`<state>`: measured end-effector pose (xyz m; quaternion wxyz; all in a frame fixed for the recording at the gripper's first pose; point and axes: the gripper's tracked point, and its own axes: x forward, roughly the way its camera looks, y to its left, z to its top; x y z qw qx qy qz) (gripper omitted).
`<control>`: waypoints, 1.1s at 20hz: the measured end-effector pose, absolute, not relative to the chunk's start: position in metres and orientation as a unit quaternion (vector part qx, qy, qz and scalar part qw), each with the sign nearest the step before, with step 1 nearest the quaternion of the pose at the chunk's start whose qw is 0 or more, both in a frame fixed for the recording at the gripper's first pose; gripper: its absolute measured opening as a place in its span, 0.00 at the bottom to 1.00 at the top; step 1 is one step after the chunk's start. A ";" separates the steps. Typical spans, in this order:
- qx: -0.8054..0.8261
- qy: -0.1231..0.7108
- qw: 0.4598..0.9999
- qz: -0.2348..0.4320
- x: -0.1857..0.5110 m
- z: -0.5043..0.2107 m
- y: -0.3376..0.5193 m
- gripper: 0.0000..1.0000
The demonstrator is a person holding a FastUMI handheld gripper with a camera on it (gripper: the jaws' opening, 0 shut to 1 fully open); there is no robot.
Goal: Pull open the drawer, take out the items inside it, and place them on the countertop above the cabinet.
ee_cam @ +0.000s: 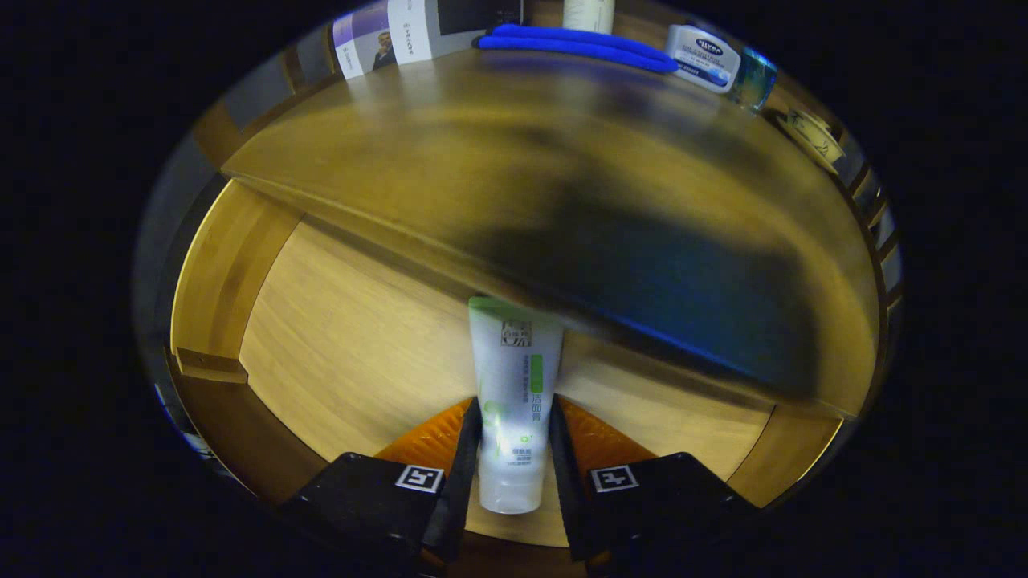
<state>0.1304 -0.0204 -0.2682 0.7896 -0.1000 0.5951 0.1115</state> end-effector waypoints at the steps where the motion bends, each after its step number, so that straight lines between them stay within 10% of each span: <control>1: -0.105 0.590 0.791 0.120 0.131 -0.268 -0.018 0.52; 4: -0.115 0.588 0.787 0.147 0.122 -0.265 -0.015 0.33; 22: -0.041 0.478 0.844 0.240 0.076 -0.141 0.021 0.33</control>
